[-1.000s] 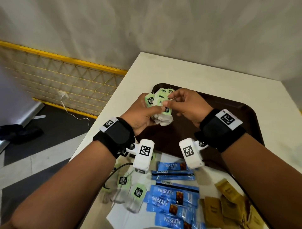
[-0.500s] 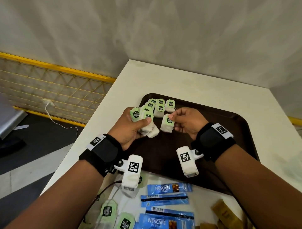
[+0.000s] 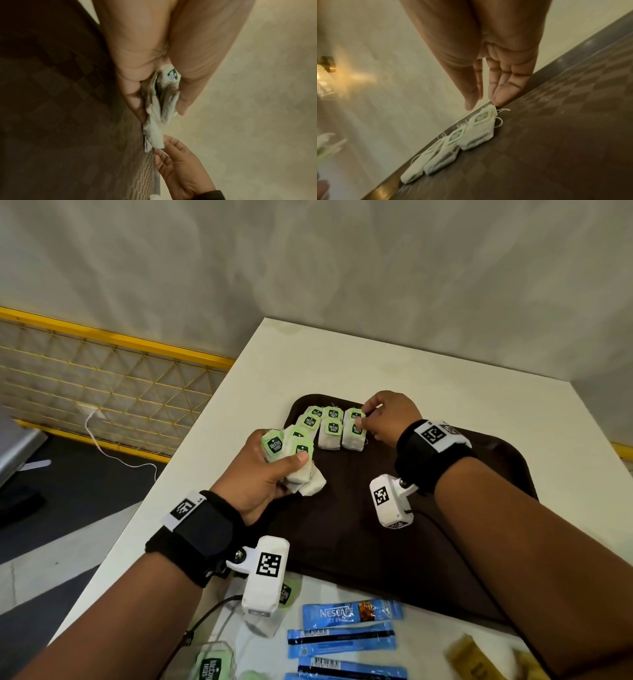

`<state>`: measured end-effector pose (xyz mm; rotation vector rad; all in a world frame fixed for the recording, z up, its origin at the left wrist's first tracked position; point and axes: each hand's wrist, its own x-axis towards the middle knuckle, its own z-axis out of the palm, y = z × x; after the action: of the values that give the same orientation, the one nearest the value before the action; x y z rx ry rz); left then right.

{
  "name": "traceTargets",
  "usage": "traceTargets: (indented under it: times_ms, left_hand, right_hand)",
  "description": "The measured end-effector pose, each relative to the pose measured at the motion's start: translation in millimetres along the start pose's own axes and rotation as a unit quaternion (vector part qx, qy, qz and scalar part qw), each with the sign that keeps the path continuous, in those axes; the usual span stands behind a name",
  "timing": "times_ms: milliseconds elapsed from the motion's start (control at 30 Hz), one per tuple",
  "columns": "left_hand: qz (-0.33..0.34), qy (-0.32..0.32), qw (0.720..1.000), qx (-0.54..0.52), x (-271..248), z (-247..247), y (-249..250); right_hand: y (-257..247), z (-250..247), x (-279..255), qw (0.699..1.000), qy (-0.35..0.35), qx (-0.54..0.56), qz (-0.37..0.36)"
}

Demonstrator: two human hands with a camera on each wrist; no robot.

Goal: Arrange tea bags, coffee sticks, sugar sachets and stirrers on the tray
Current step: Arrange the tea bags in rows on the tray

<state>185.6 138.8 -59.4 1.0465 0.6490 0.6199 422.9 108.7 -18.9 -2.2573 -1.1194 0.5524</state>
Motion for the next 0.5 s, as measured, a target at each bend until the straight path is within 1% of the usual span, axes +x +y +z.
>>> traceTargets:
  times_ms: [100, 167, 267, 333, 400, 500]
  left_hand:
    - [-0.007, 0.012, 1.0, -0.012, 0.0, -1.6, -2.5]
    - [-0.007, 0.015, 1.0, -0.014, 0.1, -0.8, -3.5]
    - [-0.001, 0.016, 1.0, -0.014, 0.0, 0.2, -2.3]
    - [0.003, 0.005, 1.0, -0.013, -1.1, 0.3, -0.6]
    - [0.01, -0.006, 1.0, -0.006, -2.1, -0.1, 0.5]
    - [0.017, 0.009, 1.0, -0.004, -4.9, 1.3, 3.2]
  right_hand:
    - [1.6, 2.7, -2.9, 0.996, -0.047, -0.069, -0.03]
    - [0.9, 5.3, -6.1, 0.991, -0.063, -0.109, -0.046]
    - [-1.8, 9.0, -7.6, 0.987, -0.067, -0.14, -0.051]
    - [-4.2, 9.2, -9.3, 0.986, -0.056, -0.147, -0.059]
    - [-8.2, 8.4, -13.3, 0.984, -0.041, -0.152, -0.086]
    - [-18.9, 10.9, -22.5, 0.974, -0.072, -0.172, -0.133]
